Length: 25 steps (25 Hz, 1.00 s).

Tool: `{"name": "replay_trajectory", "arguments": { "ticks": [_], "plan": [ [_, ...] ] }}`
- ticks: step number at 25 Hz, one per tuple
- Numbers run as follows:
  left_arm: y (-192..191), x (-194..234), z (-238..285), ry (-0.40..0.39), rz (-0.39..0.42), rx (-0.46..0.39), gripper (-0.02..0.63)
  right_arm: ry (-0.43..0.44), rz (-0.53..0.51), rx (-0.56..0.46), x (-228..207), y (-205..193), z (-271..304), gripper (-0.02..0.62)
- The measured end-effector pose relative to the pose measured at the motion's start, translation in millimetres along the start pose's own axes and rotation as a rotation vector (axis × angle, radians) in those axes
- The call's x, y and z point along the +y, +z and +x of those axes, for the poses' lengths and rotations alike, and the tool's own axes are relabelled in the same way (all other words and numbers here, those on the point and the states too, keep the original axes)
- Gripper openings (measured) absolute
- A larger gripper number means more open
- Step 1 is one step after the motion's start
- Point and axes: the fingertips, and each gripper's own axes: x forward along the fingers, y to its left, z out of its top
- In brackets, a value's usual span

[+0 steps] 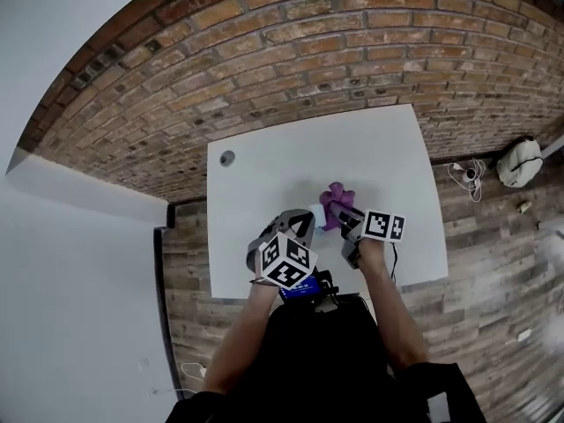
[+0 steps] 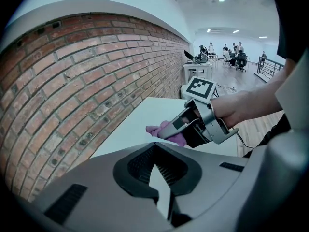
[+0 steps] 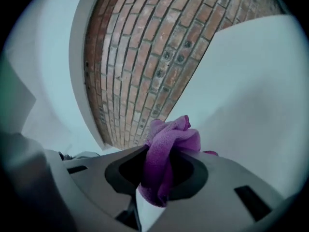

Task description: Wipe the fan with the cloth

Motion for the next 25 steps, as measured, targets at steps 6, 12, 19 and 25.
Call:
{"name": "replay_trajectory", "arguments": {
  "ticks": [6,12,19,25],
  "plan": [
    [-1,2,-1,0.003,0.010,-0.002,0.000,-0.101,0.104,0.057,-46,-39,14,0.094],
    [-1,2,-1,0.002,0.003,-0.009,0.000,-0.222,-0.135,0.178,-50,-12,18,0.094],
    [-1,2,-1,0.006,-0.004,-0.016,0.000,-0.177,-0.143,0.213,-46,-7,52,0.094],
    [-1,3,-2,-0.004,-0.014,-0.022,0.000,-0.182,-0.044,0.140,-56,-42,20,0.094]
  ]
}}
